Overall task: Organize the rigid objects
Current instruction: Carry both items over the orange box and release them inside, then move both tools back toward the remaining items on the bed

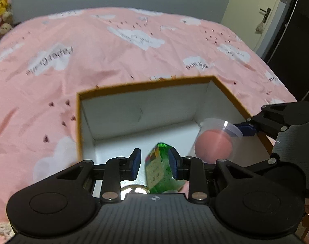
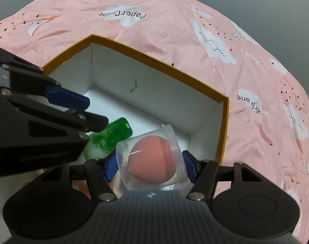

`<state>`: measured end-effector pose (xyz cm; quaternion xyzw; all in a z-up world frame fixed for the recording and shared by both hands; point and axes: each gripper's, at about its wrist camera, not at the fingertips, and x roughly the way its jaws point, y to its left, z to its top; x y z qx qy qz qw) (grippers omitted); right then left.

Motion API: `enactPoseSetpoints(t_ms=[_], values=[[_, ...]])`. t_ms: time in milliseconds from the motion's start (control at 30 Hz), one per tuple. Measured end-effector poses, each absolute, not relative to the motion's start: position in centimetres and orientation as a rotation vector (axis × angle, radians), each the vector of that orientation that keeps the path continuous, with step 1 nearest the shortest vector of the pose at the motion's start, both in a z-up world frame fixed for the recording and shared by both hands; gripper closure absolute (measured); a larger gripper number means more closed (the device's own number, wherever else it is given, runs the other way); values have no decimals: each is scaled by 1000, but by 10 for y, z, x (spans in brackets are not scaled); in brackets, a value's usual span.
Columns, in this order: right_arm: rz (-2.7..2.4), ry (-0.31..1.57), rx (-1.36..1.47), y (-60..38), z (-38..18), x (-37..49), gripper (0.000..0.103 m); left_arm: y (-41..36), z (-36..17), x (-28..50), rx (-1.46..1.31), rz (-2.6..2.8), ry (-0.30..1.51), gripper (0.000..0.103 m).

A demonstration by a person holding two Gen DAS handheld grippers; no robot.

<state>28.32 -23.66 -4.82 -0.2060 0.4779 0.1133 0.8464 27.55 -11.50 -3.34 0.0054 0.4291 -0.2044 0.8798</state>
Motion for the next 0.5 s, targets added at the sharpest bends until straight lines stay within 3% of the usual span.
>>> enactPoseSetpoints(t_ms=[133, 500], values=[[253, 1002, -446, -231, -47, 283, 39, -109, -20, 269, 38, -390, 830, 57], [228, 1058, -509, -221, -60, 292, 43, -95, -21, 269, 42, -344, 825, 56]])
